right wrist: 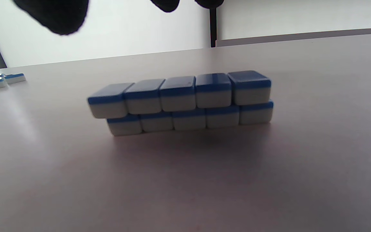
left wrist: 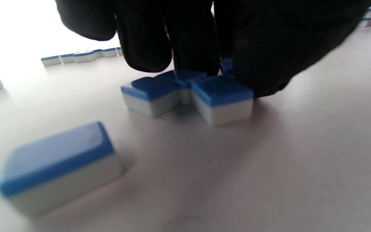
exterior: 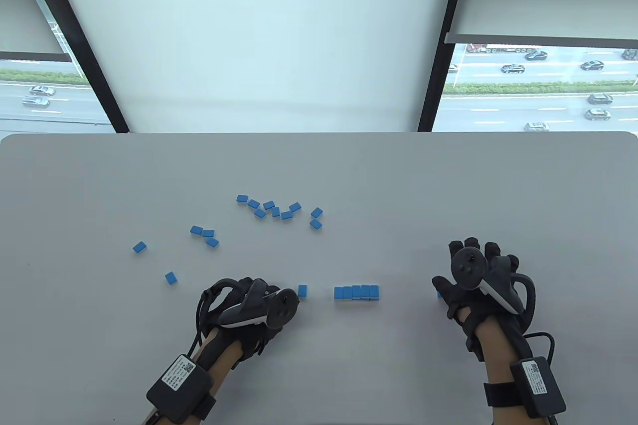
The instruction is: Build mahjong tile wall
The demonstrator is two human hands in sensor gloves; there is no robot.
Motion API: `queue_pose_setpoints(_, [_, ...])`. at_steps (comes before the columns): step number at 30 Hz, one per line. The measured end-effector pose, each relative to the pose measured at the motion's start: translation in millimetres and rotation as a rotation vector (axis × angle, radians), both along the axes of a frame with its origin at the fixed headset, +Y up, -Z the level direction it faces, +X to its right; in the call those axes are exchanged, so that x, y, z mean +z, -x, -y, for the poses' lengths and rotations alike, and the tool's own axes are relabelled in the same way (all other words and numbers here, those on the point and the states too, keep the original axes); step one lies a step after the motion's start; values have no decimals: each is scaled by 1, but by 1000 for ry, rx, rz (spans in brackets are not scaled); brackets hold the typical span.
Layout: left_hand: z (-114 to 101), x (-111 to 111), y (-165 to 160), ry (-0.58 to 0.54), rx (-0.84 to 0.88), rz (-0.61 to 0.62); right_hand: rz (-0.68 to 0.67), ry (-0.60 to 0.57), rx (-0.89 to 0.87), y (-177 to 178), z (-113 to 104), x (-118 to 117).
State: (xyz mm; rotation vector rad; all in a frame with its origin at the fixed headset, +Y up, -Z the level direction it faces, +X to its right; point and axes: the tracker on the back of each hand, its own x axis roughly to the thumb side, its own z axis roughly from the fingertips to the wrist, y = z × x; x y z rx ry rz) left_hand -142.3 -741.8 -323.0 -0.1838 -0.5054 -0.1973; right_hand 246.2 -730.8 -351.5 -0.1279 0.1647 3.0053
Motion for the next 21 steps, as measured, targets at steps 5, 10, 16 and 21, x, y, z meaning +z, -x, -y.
queue_pose_setpoints(5, [1, 0, -2, -10, -12, 0, -1, -2, -6, 0, 0, 0])
queue_pose_setpoints(10, [1, 0, -1, -2, 7, -20, -4, 1, -12, 0, 0, 0])
queue_pose_setpoints(16, [-10, -2, 0, -68, 68, -59, -7, -10, -14, -1, -2, -1])
queue_pose_setpoints(21, [-31, -19, 0, -94, 92, -120, -6, -17, -17, -2, -3, 0])
